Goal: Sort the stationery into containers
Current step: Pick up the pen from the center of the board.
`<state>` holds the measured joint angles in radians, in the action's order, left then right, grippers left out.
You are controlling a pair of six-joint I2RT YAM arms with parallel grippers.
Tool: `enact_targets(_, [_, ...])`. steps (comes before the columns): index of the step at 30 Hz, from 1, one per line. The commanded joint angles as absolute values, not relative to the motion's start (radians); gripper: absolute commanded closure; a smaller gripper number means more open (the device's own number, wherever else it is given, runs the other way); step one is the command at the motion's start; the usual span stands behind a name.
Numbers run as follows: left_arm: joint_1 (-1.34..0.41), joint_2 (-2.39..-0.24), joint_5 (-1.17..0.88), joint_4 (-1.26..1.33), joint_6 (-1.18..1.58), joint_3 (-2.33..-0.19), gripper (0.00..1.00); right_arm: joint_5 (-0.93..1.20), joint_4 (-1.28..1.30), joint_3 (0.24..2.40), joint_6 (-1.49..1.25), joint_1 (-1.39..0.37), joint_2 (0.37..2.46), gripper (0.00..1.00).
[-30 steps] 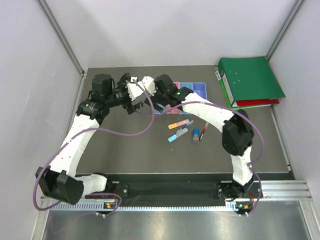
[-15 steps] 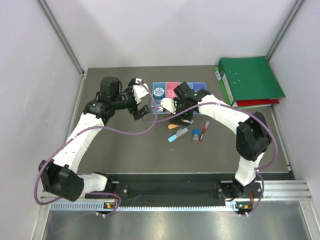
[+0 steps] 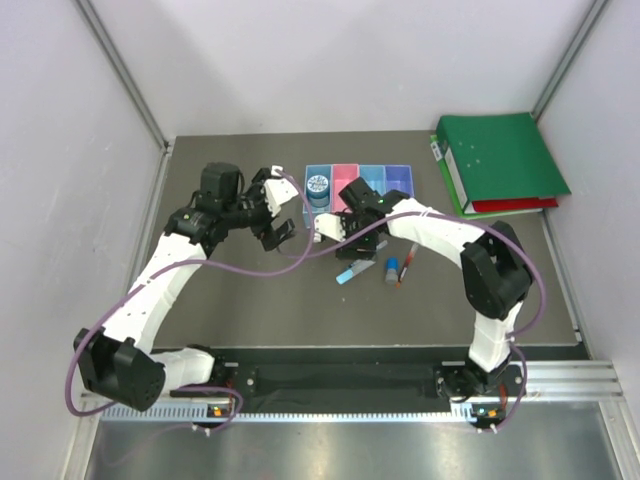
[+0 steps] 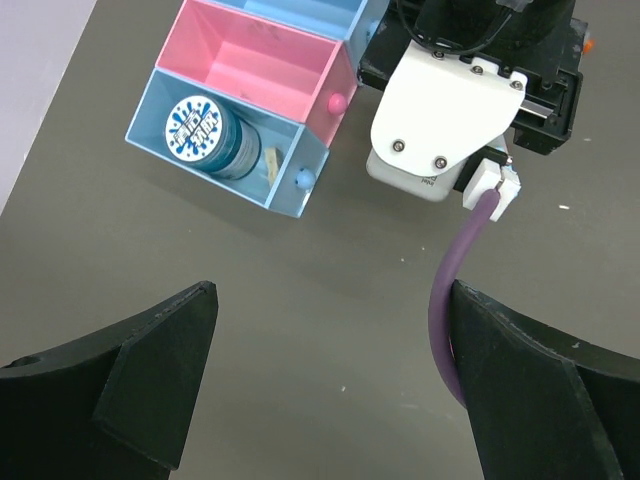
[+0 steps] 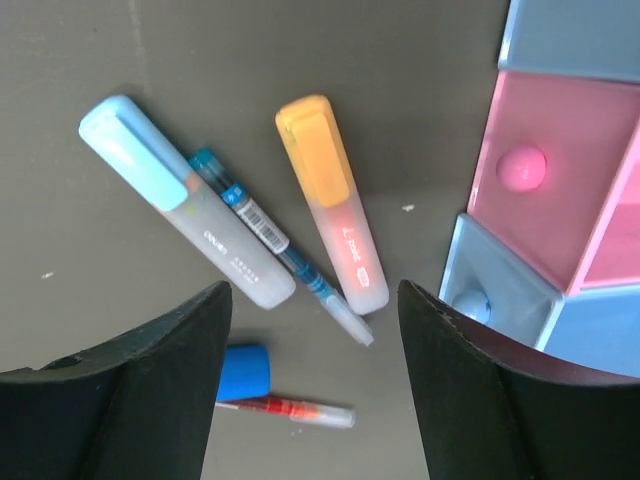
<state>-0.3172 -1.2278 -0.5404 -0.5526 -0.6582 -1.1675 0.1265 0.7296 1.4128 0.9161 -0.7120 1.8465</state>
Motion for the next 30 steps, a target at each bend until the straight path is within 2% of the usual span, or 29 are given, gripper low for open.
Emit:
enact_targets(1, [-0.284, -1.201, -0.342, -0.431, -0.727, -1.183, 0.01, 0.221, 0.79, 1.394, 1.077, -0.773, 1.856, 0.33])
enact_targets(4, [-0.284, -1.201, -0.339, -0.44, -0.73, -1.187, 0.01, 0.233, 0.793, 1.379, 1.074, -0.779, 1.864, 0.35])
enact_targets(6, [-0.284, -1.201, -0.337, -0.443, -0.732, -1.19, 0.01, 0.238, 0.79, 1.353, 1.072, -0.788, 1.865, 0.39])
enact_targets(11, [-0.284, -1.203, -0.341, -0.453, -0.733, -1.201, 0.01, 0.186, 0.664, 1.301, 1.045, -0.799, 1.858, 0.4])
enact_targets(18, [-0.284, -1.195, -0.341, -0.462, -0.732, -1.2, 0.01, 0.163, 0.66, 1.382, 1.06, -0.795, 1.933, 0.43])
enact_targets(26, [-0.284, -1.177, -0.33, -0.463, -0.736, -1.192, 0.01, 0.161, 0.653, 1.381, 1.088, -0.784, 1.994, 0.45])
enact_targets(30, [-0.284, -1.172, -0.327, -0.469, -0.741, -1.19, 0.01, 0.183, 0.684, 1.407, 1.097, -0.759, 2.029, 0.49])
